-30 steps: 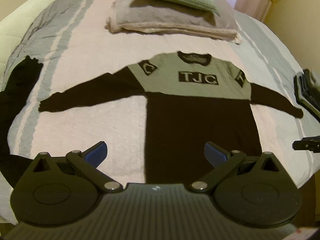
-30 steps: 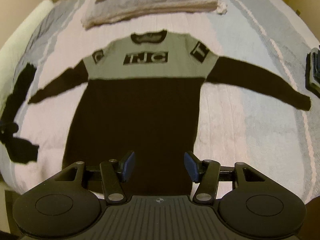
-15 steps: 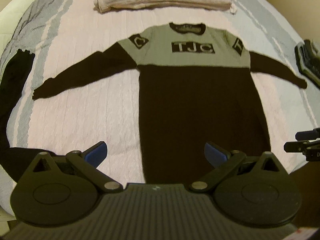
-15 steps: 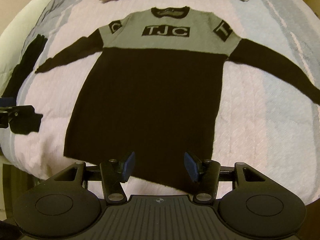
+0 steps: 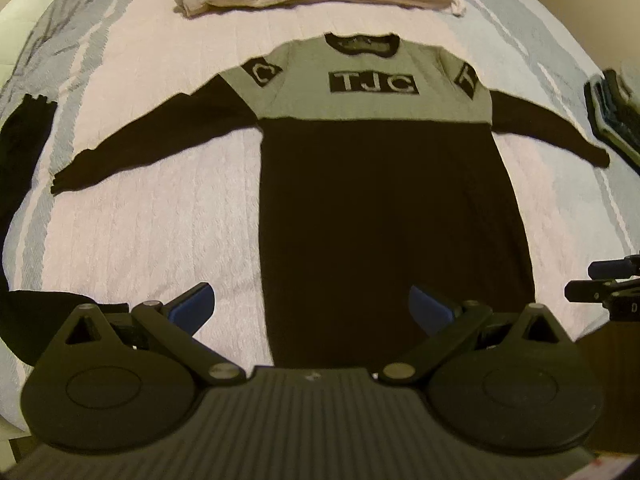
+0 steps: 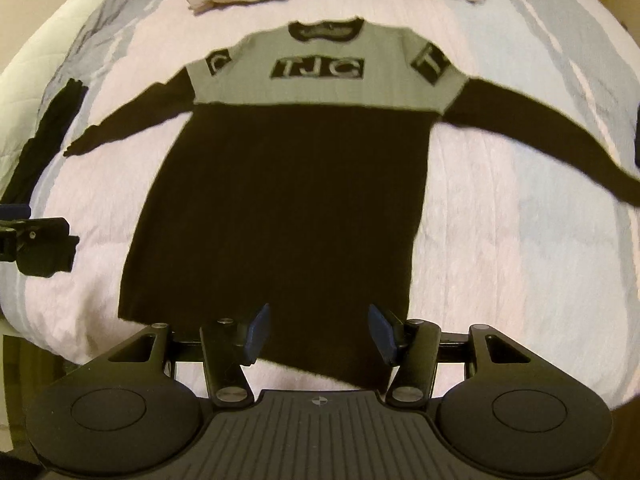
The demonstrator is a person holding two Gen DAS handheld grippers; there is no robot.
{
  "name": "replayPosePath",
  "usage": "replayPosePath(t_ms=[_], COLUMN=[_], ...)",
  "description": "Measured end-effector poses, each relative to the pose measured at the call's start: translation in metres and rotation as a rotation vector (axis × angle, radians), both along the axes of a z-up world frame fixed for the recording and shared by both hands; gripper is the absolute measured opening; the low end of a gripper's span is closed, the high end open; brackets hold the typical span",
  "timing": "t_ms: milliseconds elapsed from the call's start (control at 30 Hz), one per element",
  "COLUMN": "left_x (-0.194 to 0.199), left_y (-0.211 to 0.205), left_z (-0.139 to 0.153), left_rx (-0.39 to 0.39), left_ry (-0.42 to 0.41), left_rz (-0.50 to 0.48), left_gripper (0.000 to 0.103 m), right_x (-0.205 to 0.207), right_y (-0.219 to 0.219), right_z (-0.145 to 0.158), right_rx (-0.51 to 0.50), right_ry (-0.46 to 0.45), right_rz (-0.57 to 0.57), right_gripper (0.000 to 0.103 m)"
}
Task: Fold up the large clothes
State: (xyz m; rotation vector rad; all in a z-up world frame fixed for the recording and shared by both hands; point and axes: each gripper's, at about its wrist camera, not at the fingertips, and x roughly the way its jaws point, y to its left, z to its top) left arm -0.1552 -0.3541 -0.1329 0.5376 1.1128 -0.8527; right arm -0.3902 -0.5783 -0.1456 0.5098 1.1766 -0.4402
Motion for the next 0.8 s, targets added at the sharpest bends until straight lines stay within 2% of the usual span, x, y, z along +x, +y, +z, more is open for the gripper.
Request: replayPosePath(t_ms=[200,333,433,600,800], left_x=[0.024,0.066,0.109,0.197,0.304], left_y=[0.022,0.054,0.082,0.131,0.167], left_z=[0.013,0.015,0.012,-0.009,-0.053], left_rx=[-0.055,-0.066,-0.059,-0.069,-0.044], left_ry=[-0.023,-0.063,-0.117,-0.169,-0.222], left_rz=[0.076,0.084,0.067,-0.007,-0.113], left_gripper=[0.102,0.102,0.102,0.102,0.102], right_x=[0.046,0.095,0.145,0.240,0.368], right_y=[0.020,0.051,0.091,0.163,0.244], right_z=[0.022,0.033,0.028,-0.008,-0.078], right_rx=[-0.093,-0.154,-0.198,-0.284,-0.360], right_ry=[-0.097,-0.192,-0.243,-0.266,-0.313], right_rz=[0.119,0.223,0.317,0.459,0.650], right_gripper=[0.052,0.052,0.052,0.052,0.050])
